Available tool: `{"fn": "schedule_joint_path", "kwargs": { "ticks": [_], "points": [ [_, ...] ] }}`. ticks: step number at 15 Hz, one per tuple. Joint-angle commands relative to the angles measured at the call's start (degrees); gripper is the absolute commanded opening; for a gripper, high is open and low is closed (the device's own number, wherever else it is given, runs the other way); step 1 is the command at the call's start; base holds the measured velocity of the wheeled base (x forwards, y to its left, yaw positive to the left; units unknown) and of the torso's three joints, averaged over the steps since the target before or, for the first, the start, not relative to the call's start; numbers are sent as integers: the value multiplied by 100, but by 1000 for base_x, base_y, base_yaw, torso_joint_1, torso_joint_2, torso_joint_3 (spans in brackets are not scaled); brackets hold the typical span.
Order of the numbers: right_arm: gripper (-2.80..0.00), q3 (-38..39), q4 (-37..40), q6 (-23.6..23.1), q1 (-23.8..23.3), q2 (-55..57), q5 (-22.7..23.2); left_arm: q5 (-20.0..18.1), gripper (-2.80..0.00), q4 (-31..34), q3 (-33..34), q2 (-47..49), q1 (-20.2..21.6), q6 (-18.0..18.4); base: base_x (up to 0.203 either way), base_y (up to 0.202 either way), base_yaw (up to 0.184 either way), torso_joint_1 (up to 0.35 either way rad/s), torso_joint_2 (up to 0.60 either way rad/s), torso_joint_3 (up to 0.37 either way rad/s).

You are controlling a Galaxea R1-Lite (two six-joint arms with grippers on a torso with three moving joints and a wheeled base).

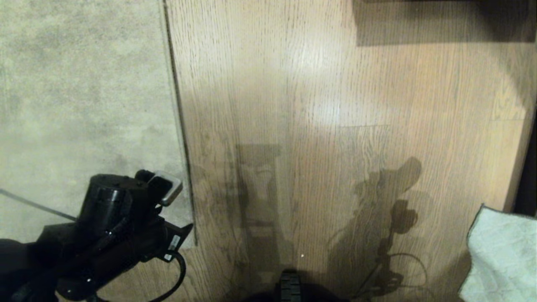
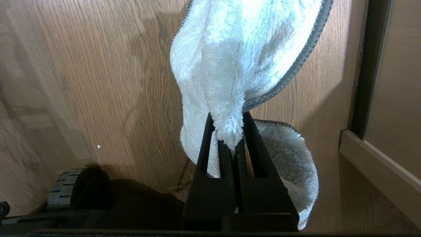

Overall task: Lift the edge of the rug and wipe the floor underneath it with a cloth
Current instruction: Lift up the carpet

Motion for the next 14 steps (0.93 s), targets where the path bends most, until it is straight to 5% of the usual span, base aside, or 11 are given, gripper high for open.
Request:
{"fn": "schedule_joint_path", "kwargs": {
  "ticks": [1,5,8,14],
  "points": [
    [-280,0,-2,2,1,9,-4,583,0,-13,-48,287,42,111,0,0,0,0,0,0],
    [-280,0,-2,2,1,9,-4,1588,0,-18,-70,681,76,142,0,0,0,0,0,0],
    [-280,0,-2,2,1,9,-4,1700,0,-240,-225,977,273,142,0,0,0,0,0,0],
    [-280,0,-2,2,1,9,-4,1922,0,-2853,-384,2085,600,773,0,0,0,0,0,0]
  ]
}}
